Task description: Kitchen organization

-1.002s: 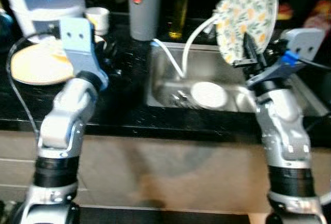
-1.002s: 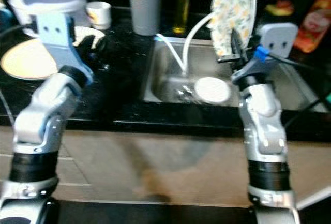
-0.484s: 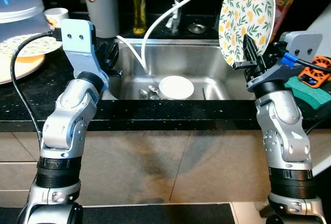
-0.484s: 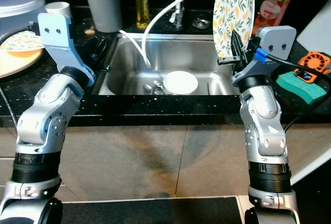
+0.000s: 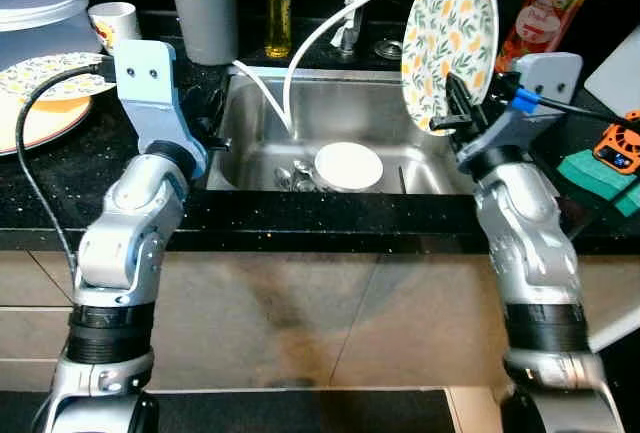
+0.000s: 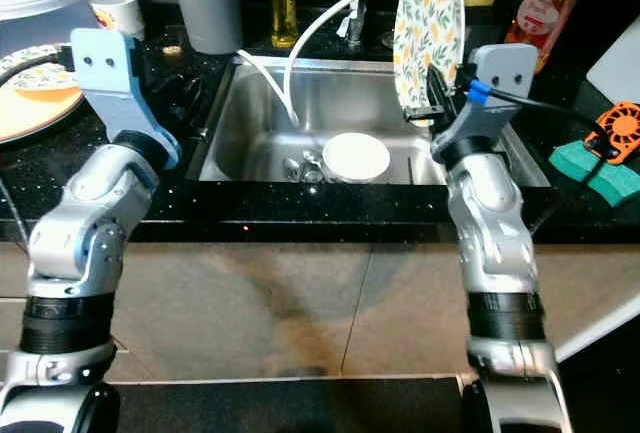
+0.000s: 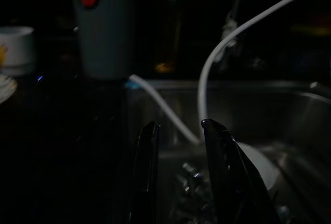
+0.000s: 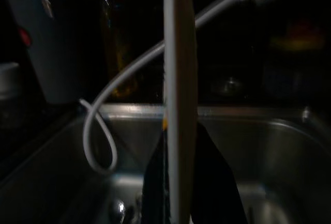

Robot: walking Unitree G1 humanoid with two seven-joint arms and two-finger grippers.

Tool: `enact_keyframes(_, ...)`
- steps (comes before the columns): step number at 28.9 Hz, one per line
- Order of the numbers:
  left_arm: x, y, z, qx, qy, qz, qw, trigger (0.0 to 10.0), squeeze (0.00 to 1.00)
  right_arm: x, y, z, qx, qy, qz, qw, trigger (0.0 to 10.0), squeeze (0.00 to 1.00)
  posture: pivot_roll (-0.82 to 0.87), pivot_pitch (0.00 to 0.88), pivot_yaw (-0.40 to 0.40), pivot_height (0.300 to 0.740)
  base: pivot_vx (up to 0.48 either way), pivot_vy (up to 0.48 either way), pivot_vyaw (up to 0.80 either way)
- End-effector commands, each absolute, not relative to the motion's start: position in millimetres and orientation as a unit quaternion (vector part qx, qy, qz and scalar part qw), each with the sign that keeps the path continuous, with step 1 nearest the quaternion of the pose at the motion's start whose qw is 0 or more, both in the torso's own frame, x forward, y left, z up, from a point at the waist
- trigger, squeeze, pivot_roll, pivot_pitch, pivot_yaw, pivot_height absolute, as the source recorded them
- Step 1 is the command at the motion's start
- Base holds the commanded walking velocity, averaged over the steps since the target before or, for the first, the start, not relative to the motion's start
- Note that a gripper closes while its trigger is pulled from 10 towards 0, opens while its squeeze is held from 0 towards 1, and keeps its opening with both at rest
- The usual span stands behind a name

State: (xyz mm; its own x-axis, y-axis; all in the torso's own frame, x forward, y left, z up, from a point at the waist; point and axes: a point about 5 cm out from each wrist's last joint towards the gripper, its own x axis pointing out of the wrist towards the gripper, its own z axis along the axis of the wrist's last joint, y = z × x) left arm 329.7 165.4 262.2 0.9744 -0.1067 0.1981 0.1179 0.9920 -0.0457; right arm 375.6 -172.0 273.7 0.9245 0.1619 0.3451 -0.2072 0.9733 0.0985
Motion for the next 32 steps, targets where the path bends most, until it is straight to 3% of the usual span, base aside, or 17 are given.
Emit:
enact_keyframes(1,327,168,255,-0.022,-0.082,-0.048,0.995,10.0,0.00,384,-174,269,0.091,-0.149,0.098,0.980,10.0,0.00,0.16,0.081,-0.071,0.740,0.000,0.000,0.00)
enact_keyframes(9,303,179,253,-0.021,-0.075,-0.025,0.997,10.0,0.00,419,-174,248,0.154,-0.011,0.085,0.984,10.0,0.00,0.24,0.177,-0.112,0.740,0.000,0.000,0.00)
enact_keyframes(20,271,176,282,0.030,-0.169,-0.055,0.984,10.0,0.00,422,-186,255,0.153,-0.021,0.073,0.985,10.0,0.00,0.29,0.256,-0.105,0.740,0.000,0.000,0.00)
enact_keyframes(21,269,174,285,0.031,-0.177,-0.058,0.982,10.0,0.00,423,-189,255,0.150,-0.017,0.060,0.987,10.0,0.73,0.29,0.258,-0.101,0.740,0.000,0.000,0.00)
enact_keyframes(22,268,173,287,0.030,-0.179,-0.060,0.982,10.0,0.00,423,-191,255,0.149,-0.013,0.051,0.988,10.0,0.73,0.29,0.258,-0.101,0.740,0.000,0.000,0.00)
enact_keyframes(23,268,172,287,0.029,-0.178,-0.061,0.982,10.0,0.00,424,-193,259,0.154,-0.019,0.048,0.987,10.0,1.00,0.28,0.256,-0.101,0.740,0.000,0.000,0.00)
enact_keyframes(25,269,169,287,0.031,-0.176,-0.065,0.982,10.0,0.00,424,-196,291,0.204,-0.095,0.074,0.972,10.0,1.00,0.28,0.253,-0.101,0.740,0.000,0.000,0.00)
enact_keyframes(26,269,168,286,0.032,-0.174,-0.066,0.982,10.0,0.00,422,-197,306,0.236,-0.133,0.090,0.958,10.0,0.42,0.28,0.242,-0.097,0.740,0.000,0.000,0.00)
enact_keyframes(27,269,168,286,0.032,-0.174,-0.066,0.982,10.0,0.00,422,-197,306,0.236,-0.133,0.090,0.958,10.0,0.42,0.28,0.242,-0.097,0.740,0.000,0.000,0.00)
enact_keyframes(28,270,167,286,0.030,-0.172,-0.068,0.982,10.0,0.00,418,-200,332,0.259,-0.198,0.117,0.938,10.0,0.00,0.27,0.232,-0.094,0.740,0.000,0.000,0.00)
enact_keyframes(31,272,165,284,0.026,-0.171,-0.074,0.982,10.0,0.00,409,-202,366,0.268,-0.282,0.155,0.908,10.0,0.00,0.26,0.212,-0.090,0.740,0.000,0.000,0.00)
enact_keyframes(32,275,161,284,0.024,-0.172,-0.081,0.981,10.0,0.00,395,-193,389,0.222,-0.350,0.204,0.887,10.0,0.00,0.25,0.195,-0.087,0.740,0.000,0.000,0.00)
